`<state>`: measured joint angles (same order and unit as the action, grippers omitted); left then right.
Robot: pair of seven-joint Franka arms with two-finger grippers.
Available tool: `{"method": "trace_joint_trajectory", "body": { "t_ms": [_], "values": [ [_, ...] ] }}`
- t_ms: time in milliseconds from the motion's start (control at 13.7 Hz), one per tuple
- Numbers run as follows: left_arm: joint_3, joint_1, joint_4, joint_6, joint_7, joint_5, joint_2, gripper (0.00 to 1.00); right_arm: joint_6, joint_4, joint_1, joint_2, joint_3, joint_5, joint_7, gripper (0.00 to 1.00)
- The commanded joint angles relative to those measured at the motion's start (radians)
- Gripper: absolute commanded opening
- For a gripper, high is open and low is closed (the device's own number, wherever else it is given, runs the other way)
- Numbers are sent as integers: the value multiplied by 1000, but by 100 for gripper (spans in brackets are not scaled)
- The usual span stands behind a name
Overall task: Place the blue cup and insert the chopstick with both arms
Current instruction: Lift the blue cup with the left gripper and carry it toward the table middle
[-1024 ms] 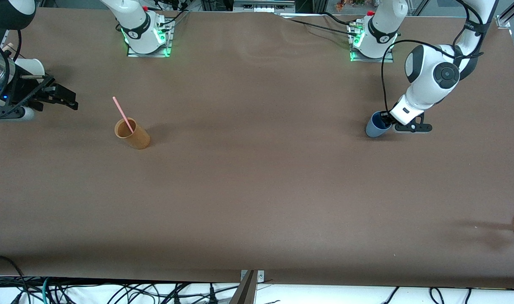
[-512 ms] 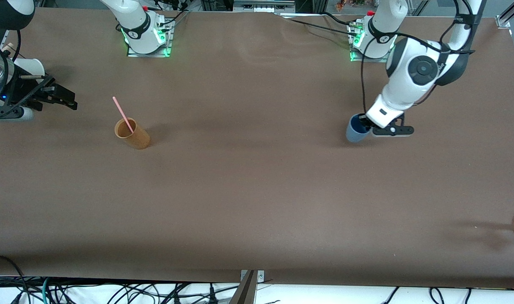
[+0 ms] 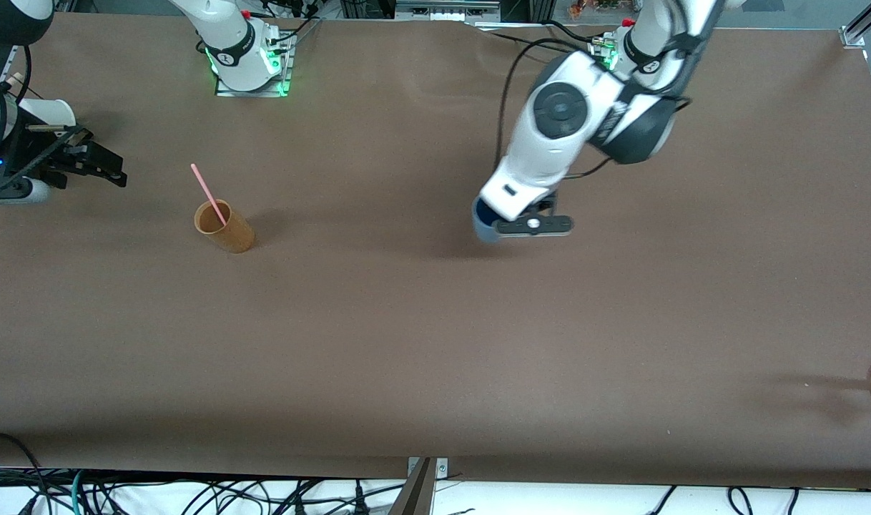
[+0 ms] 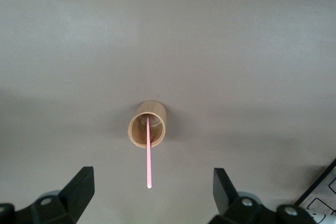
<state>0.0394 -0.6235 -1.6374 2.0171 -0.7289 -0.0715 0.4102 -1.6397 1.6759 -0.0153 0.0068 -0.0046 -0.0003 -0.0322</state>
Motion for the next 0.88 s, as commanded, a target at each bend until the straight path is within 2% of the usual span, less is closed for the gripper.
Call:
{"method": "trace_joint_trajectory", "body": {
  "t_ms": [0, 146, 293, 805],
  "values": [
    [-18, -79, 258, -44, -154, -25, 214, 0, -6, -28, 3, 22, 5, 10, 11, 100],
    [-20, -114, 387, -40, -236, -25, 323, 0, -9, -28, 3, 21, 6, 10, 11, 100],
    [-20, -139, 461, -23, -320, -25, 399, 0, -9, -27, 5, 21, 5, 10, 12, 100],
    [-20, -186, 481, 112, -460, -25, 513, 0, -5, -27, 5, 21, 3, 5, 11, 100]
  ]
}}
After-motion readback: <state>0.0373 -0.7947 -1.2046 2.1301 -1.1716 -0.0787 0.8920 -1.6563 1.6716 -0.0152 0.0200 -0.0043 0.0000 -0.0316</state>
